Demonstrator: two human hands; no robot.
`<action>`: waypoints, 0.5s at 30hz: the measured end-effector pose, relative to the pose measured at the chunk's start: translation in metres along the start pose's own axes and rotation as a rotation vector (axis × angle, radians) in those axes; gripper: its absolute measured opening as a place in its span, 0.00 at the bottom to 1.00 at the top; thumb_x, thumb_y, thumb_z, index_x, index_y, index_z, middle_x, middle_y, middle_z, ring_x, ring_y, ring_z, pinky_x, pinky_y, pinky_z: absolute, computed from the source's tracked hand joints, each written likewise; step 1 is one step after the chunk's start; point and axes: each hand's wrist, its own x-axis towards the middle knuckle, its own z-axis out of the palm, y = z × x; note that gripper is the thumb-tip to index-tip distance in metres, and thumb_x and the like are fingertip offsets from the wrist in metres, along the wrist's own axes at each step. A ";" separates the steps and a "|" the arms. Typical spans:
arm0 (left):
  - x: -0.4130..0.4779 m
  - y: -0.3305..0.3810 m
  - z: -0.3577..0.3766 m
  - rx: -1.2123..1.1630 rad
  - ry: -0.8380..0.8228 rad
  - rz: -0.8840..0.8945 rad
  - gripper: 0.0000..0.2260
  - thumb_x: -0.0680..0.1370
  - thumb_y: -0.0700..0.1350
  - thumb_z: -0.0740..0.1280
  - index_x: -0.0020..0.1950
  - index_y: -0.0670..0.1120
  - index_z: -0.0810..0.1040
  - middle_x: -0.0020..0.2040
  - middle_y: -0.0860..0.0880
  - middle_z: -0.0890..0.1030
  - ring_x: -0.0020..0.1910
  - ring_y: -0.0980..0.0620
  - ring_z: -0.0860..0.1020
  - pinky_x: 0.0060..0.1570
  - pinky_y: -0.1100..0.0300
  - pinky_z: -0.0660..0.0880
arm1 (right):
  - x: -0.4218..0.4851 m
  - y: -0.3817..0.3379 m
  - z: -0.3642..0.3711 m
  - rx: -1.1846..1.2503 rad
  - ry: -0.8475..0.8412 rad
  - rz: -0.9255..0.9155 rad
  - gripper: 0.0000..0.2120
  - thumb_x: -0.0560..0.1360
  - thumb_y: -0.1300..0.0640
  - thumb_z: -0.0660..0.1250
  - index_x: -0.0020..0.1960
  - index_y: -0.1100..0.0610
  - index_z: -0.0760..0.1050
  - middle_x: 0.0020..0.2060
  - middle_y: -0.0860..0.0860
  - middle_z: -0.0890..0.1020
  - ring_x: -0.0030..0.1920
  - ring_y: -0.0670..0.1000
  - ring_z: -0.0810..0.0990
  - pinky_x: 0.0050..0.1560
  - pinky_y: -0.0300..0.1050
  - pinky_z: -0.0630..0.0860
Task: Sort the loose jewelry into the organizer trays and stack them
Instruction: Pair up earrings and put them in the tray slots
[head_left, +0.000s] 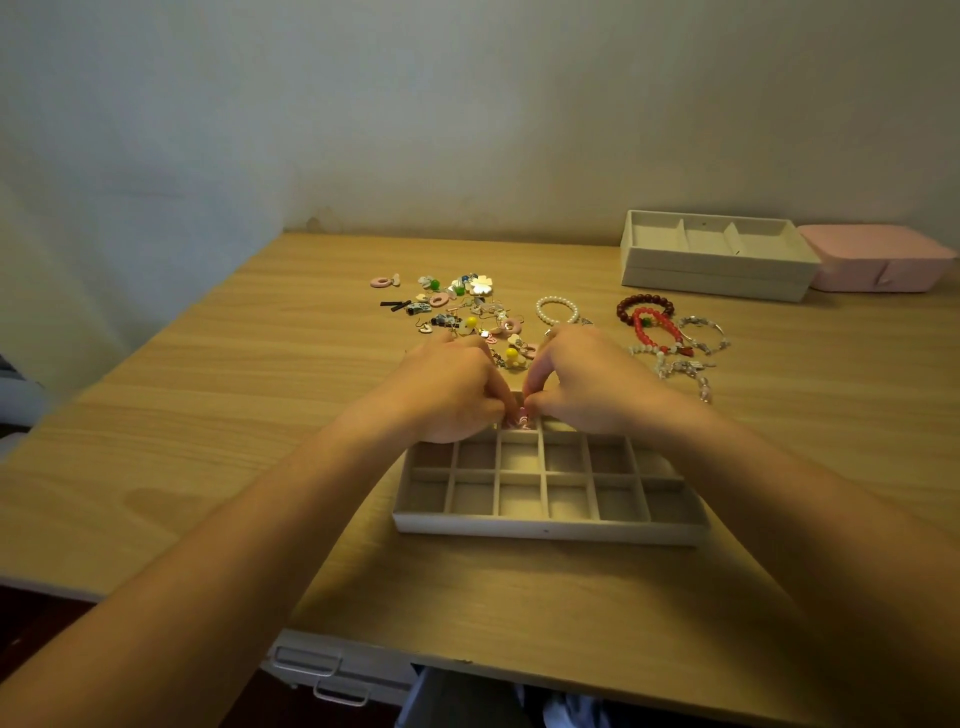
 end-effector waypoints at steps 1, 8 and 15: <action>0.000 0.000 0.000 0.029 -0.010 0.019 0.07 0.79 0.58 0.67 0.51 0.67 0.84 0.56 0.58 0.73 0.58 0.48 0.67 0.57 0.52 0.68 | 0.000 -0.002 0.000 -0.045 0.005 -0.016 0.04 0.74 0.54 0.74 0.47 0.48 0.87 0.47 0.45 0.79 0.56 0.51 0.75 0.56 0.52 0.78; -0.001 -0.001 -0.004 0.076 -0.060 0.115 0.10 0.81 0.53 0.65 0.58 0.62 0.83 0.59 0.56 0.76 0.60 0.50 0.69 0.56 0.57 0.64 | 0.000 -0.011 0.009 -0.233 0.098 -0.033 0.05 0.74 0.54 0.73 0.47 0.50 0.87 0.48 0.49 0.79 0.52 0.54 0.78 0.51 0.52 0.80; -0.003 -0.003 -0.007 -0.077 -0.069 0.096 0.11 0.81 0.46 0.66 0.58 0.57 0.85 0.56 0.53 0.81 0.56 0.53 0.75 0.55 0.58 0.72 | 0.005 -0.002 0.000 0.141 0.051 0.140 0.07 0.74 0.61 0.71 0.43 0.52 0.86 0.38 0.45 0.83 0.43 0.46 0.81 0.41 0.42 0.79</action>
